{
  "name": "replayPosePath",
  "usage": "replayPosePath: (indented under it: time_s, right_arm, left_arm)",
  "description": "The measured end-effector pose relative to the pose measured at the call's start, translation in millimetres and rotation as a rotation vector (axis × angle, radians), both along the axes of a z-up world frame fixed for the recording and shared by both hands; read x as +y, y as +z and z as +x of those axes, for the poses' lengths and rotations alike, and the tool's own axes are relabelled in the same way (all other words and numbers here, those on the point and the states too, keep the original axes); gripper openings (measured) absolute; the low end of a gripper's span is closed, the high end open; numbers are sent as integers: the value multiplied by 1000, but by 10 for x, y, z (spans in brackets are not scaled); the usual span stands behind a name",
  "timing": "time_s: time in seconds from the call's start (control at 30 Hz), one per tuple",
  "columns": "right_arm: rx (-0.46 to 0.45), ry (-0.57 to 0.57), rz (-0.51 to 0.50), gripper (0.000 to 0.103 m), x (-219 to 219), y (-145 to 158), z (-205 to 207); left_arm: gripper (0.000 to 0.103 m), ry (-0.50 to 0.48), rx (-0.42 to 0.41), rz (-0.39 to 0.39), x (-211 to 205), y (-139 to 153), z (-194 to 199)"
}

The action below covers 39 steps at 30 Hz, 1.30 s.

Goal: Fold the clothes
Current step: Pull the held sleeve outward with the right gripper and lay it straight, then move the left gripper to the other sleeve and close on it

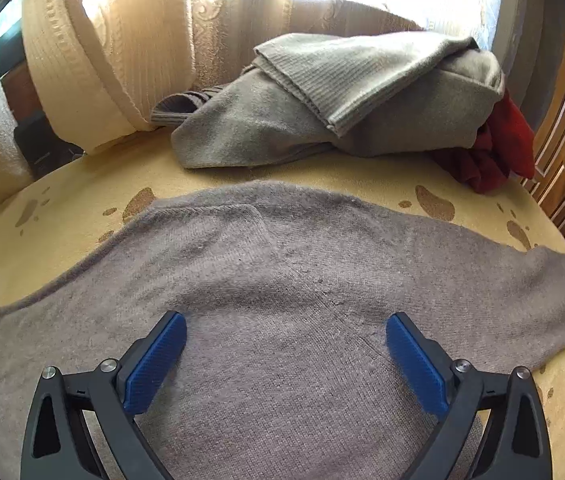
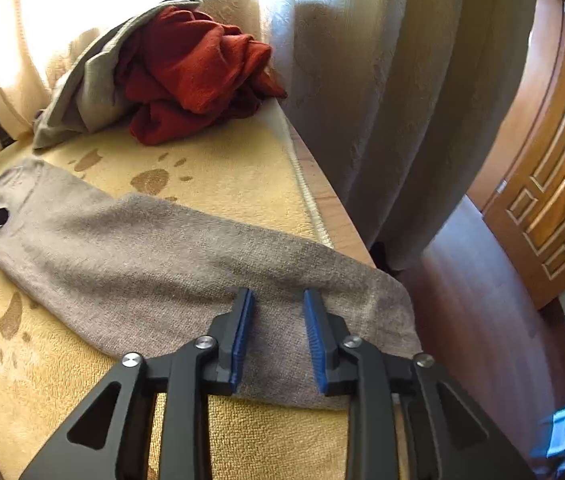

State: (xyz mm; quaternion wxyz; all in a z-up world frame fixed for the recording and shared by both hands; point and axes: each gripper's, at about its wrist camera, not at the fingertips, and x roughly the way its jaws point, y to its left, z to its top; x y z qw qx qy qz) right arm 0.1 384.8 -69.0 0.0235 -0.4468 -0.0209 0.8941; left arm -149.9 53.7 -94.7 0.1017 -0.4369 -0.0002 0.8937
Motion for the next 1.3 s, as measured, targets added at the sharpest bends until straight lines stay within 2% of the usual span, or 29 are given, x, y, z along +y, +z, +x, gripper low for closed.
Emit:
replayPosePath:
  time_s: [0.03, 0.1, 0.13, 0.17, 0.27, 0.33, 0.47, 0.6, 0.73, 0.83, 0.93, 1.0, 1.07, 1.13, 1.3]
  right_arm:
    - [7, -3, -38, 43, -33, 62, 11]
    - [26, -5, -120, 67, -100, 189, 50]
    - [60, 14, -144, 91, -192, 280, 103]
    - [97, 48, -151, 101, -330, 379, 156]
    - [177, 194, -161, 101, -853, 655, 262]
    - [198, 305, -157, 101, -1264, 808, 312]
    - [162, 510, -217, 102, -2142, 894, 252]
    - [55, 656, -349, 102, -2927, 853, 190]
    - [18, 791, -326, 102, -3750, 812, 317]
    - [39, 898, -236, 102, -4308, 773, 465]
    - [80, 957, -138, 102, -4741, 642, 589]
    - [102, 960, -90, 102, -4921, 462, 593]
    - [76, 948, -79, 102, -5016, 251, 560]
    - [26, 933, -88, 102, -5052, 6, 494]
    - [-10, 893, -179, 103, -4912, -48, 341]
  left_arm:
    - [102, 24, 8, 22, -68, 46, 8]
    - [102, 65, 23, 76, -208, 164, 33]
    - [102, 80, 25, 103, -271, 216, 50]
    - [102, 82, 15, 126, -311, 248, 83]
    - [102, 87, -18, 194, -444, 333, 193]
    - [102, 85, -57, 223, -578, 341, 357]
    - [102, 137, -89, 227, -1130, 296, 868]
    - [102, 267, -62, 267, -1884, 280, 1519]
    - [102, 442, 16, 241, -2571, 358, 2256]
    - [102, 596, 53, 177, -2993, 374, 2811]
    - [102, 729, 74, 151, -3324, 357, 3356]
    - [102, 773, 79, 151, -3466, 333, 3654]
    - [102, 810, 76, 143, -3569, 283, 3910]
    - [102, 829, 59, 138, -3624, 201, 4093]
    - [102, 828, 7, 147, -3585, -56, 4264]
